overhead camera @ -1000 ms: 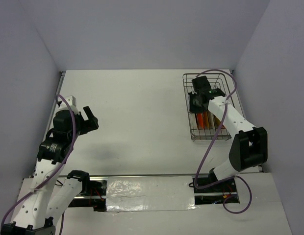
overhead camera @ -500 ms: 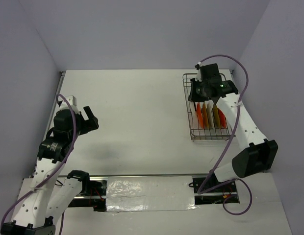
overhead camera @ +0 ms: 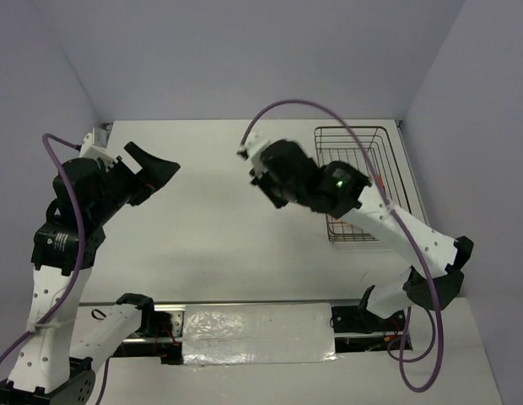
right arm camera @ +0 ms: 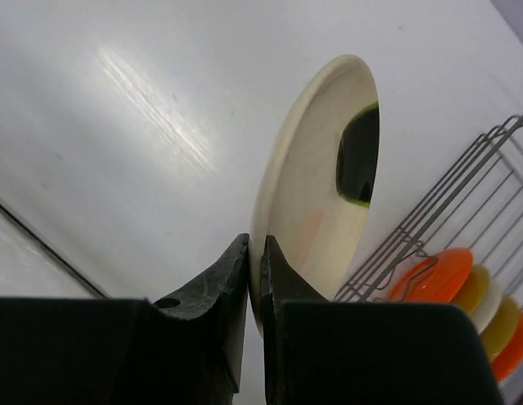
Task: Unload the plates from the dish rack
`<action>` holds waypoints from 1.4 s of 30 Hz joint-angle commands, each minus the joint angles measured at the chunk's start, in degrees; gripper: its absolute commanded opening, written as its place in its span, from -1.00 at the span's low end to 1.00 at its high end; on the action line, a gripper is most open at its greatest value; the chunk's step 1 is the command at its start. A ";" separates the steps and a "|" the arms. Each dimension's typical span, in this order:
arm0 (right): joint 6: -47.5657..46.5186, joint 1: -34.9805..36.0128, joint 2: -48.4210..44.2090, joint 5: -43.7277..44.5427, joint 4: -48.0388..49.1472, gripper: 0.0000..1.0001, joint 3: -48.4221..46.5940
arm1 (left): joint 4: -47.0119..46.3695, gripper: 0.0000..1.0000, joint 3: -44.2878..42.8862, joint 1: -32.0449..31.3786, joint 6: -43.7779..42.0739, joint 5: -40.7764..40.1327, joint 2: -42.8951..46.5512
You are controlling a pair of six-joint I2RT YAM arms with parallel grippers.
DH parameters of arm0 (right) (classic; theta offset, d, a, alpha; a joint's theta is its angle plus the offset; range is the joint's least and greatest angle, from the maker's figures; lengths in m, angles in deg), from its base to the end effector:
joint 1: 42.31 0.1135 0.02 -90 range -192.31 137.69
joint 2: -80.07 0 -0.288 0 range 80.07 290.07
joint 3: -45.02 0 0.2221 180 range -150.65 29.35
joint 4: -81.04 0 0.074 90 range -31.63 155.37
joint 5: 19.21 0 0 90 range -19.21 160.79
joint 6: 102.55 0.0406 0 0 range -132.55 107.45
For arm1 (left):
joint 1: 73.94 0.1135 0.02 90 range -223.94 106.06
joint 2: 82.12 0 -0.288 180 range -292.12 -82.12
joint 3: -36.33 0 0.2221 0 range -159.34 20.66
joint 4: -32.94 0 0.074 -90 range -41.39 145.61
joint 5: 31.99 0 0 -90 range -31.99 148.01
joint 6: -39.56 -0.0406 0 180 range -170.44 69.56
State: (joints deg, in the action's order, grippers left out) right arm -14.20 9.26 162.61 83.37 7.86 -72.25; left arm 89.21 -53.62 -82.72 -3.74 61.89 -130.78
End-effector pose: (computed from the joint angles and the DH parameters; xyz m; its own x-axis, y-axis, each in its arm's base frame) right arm 0.1649 0.1936 0.4549 -0.3674 -0.5082 -0.7789 -0.6694 0.7259 -0.1579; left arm 0.1056 -0.0191 0.4467 -0.3330 -0.6833 -0.6498 -0.0372 0.6981 -0.7150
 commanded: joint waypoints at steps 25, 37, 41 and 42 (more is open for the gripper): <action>-23.31 28.14 14.24 28.64 18.73 -1.00 -0.18 | -10.63 -0.23 17.32 -2.03 12.45 21.61 -3.98; -15.18 25.00 9.13 28.30 23.95 0.99 9.75 | -15.02 -1.00 19.52 -2.30 8.24 4.80 -7.85; -2.70 19.28 -0.32 25.83 21.05 1.00 17.46 | -26.03 -1.00 22.23 -2.04 7.53 -5.88 -12.23; -0.13 18.31 -2.54 25.22 20.52 1.00 18.71 | -30.01 -1.00 23.38 -2.04 7.18 -6.60 -13.11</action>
State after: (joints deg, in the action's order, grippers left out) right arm -26.30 31.21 169.32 108.94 27.99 -56.21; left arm 72.67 -32.38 -85.12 5.53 65.11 -141.54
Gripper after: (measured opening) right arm 0.998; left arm 0.189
